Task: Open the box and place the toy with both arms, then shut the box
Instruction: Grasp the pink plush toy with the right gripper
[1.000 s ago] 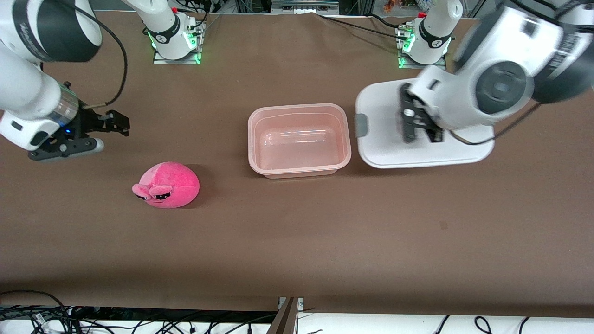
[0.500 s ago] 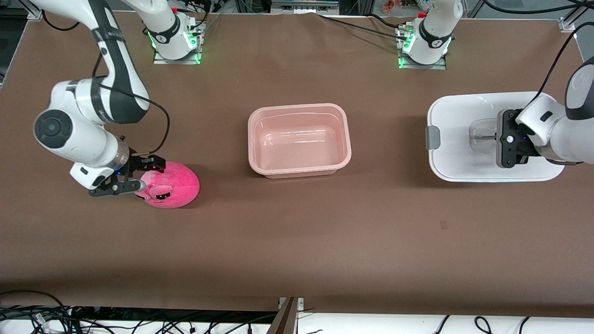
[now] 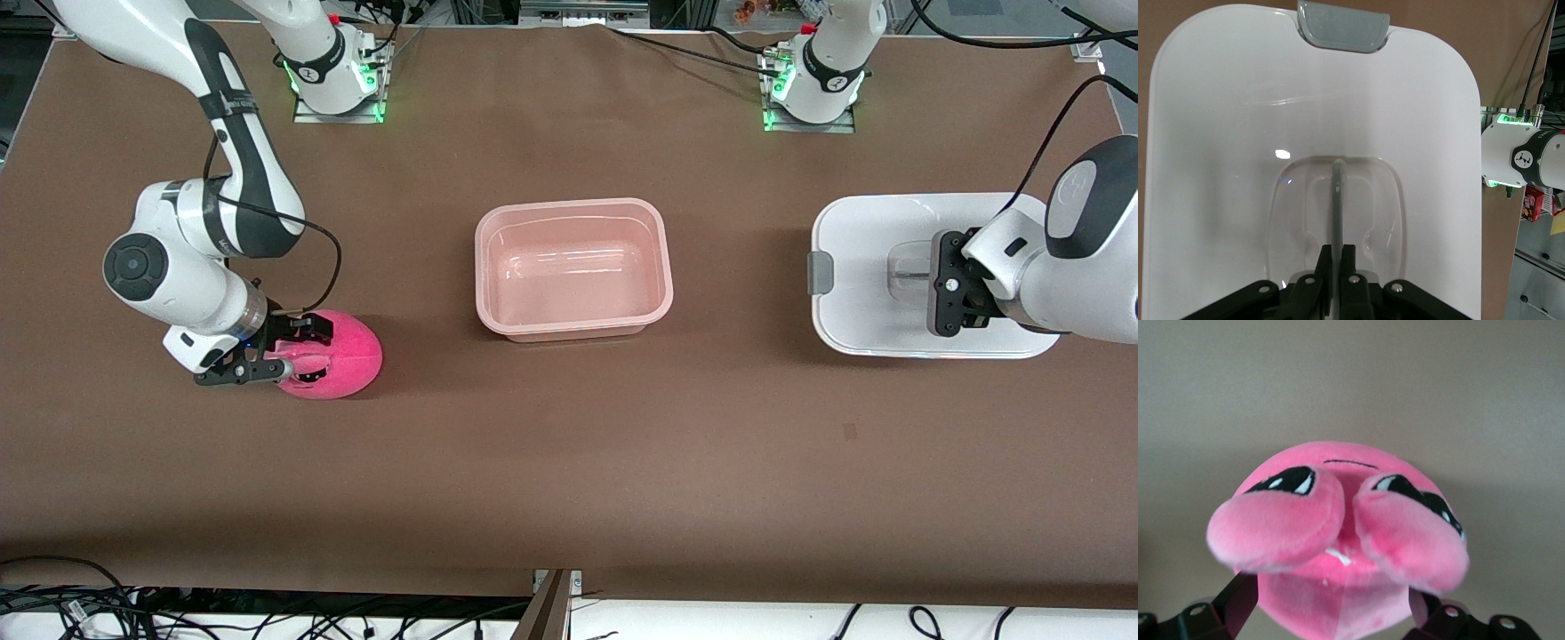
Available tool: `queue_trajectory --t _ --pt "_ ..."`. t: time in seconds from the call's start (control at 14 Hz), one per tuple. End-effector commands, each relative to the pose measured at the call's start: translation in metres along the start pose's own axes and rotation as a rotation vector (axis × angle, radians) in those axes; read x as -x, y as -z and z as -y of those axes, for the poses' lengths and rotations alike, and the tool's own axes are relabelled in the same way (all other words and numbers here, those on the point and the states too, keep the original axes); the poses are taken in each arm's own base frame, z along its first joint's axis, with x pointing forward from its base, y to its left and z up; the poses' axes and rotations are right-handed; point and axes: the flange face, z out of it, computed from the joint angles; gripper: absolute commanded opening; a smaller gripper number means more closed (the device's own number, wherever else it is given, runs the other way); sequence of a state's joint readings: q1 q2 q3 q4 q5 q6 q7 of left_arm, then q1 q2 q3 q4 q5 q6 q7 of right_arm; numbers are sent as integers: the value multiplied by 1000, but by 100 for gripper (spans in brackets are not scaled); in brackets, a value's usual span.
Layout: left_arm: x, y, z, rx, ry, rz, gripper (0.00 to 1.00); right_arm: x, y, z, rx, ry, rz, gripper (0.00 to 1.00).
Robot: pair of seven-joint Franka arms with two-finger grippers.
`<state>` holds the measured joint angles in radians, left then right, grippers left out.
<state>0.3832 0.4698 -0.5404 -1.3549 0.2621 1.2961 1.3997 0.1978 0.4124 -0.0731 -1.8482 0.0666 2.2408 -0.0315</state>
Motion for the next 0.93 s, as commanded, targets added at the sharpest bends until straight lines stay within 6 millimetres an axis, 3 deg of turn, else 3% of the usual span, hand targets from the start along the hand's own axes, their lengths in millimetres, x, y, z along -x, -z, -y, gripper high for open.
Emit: queue_trajectory --t 0.0,0.14,0.21,0.57,0.86 --pt "-4 3 -4 -6 -23 15 0 3 -13 -2 -8 -4 -6 74" --pt "-8 2 -5 -1 -25 3 0 3 -12 -2 -8 68 -2 19" --pt "-6 2 -4 -1 -22 2 0 4 -12 -6 -8 84 1 0" --pt "-14 2 -7 14 -5 -54 0 -2 2 -6 -2 209 -22 0" --pt "-12 2 -6 15 -6 -56 0 -11 27 4 13 271 -67 0"
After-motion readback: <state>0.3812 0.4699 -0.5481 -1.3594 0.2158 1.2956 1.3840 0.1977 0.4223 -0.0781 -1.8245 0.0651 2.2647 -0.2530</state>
